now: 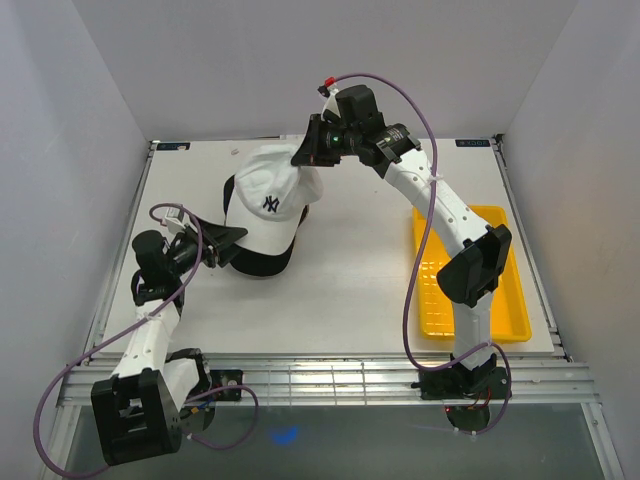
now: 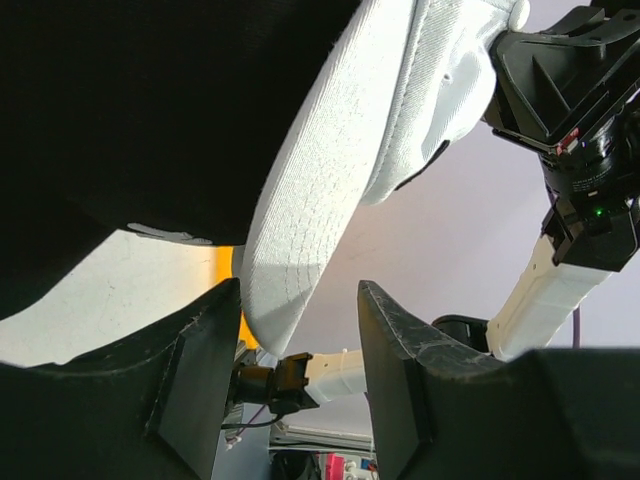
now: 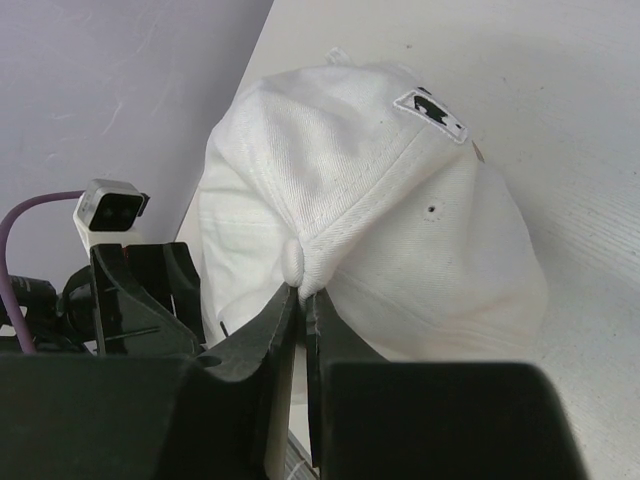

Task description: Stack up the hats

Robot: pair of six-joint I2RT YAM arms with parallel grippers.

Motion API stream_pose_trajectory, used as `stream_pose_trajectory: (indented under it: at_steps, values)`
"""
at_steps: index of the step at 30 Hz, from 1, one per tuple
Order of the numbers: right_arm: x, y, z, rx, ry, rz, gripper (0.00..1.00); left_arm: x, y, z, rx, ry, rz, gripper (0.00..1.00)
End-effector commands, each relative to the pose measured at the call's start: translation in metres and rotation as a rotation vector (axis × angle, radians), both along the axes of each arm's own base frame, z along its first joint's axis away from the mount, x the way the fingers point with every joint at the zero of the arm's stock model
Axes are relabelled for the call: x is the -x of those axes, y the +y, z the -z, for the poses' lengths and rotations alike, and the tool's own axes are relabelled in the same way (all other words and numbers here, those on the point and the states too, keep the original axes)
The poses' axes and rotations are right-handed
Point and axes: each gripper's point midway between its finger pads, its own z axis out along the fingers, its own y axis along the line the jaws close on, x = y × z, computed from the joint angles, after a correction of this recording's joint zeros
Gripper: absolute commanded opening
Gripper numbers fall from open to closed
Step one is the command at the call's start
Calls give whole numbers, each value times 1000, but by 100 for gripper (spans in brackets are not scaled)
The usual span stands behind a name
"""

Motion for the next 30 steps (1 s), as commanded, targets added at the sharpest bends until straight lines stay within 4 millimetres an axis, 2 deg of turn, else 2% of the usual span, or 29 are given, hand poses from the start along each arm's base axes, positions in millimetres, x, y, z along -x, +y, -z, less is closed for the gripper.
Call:
stream_pose_trajectory:
  at_steps: [1, 11, 15, 17, 20, 23, 26, 30]
  values:
    - [1, 3, -32, -66, -62, -18, 9, 1, 0, -1, -8, -14, -9, 59]
    - [7, 0, -47, -82, -99, -34, 9, 5, -4, -10, 1, -34, -8, 35]
    - [10, -1, -58, -90, -146, -43, 9, 6, -4, -14, 18, -28, -19, 21]
    - [13, 0, -67, -102, -184, -58, 10, 6, -3, -16, 22, -30, -28, 18]
    - [16, 2, -74, -112, -220, -74, 10, 5, -2, -18, 33, -25, -39, 5]
    - [20, 5, -83, -120, -268, -92, 10, 5, -1, -20, 47, -16, -56, 1]
    - [26, 9, -96, -127, -329, -106, 11, 7, 0, -20, 63, -7, -74, 0]
    - [30, 15, -102, -122, -374, -120, 12, 10, 1, -17, 80, 0, -98, 0]
